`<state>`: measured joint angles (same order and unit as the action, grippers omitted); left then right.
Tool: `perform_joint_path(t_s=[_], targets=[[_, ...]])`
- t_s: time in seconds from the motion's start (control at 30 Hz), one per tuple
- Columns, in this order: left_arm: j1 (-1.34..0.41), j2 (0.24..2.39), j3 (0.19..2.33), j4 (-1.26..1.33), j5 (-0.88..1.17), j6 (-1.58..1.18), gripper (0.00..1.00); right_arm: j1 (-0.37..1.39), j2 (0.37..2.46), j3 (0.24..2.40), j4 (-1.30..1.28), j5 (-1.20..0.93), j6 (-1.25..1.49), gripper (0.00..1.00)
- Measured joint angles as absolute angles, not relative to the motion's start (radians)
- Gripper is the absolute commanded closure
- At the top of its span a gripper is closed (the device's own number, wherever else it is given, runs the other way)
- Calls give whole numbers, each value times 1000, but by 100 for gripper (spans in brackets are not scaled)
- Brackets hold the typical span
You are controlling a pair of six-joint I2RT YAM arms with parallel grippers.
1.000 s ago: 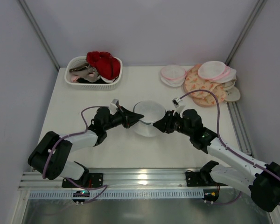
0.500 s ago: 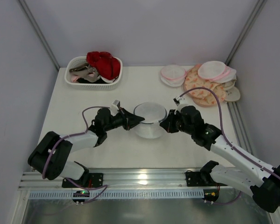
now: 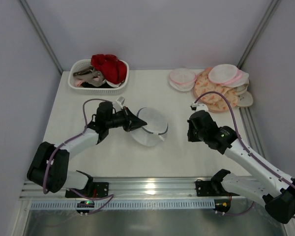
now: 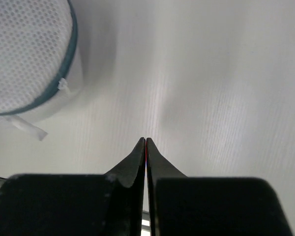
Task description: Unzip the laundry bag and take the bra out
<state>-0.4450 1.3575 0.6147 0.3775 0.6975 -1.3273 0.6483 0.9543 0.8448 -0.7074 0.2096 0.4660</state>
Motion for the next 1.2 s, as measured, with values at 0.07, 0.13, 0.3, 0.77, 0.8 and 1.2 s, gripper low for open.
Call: perform_joint_path(t_s=[0.07,0.13,0.3,0.77,0.8,1.2], targets=[[-421,1376,677,299,712,-1260,100,641,953,846,-748,234,448,96],[-410,1420,747,259,735,-1206,100,640,952,846,-759,228,435,96],[-411,1590,875,305,823,-1180,100,640,918,839,-737,165,408,96],[-412,1792,911,498,1121,-1207,100,640,991,704,-493,78,388,35],[-412,1823,911,563,1148,-1238,100,640,999,703,-477,70,385,36],[-411,2090,930,1193,1257,-1812,100,640,1024,689,-350,-30,346,76]])
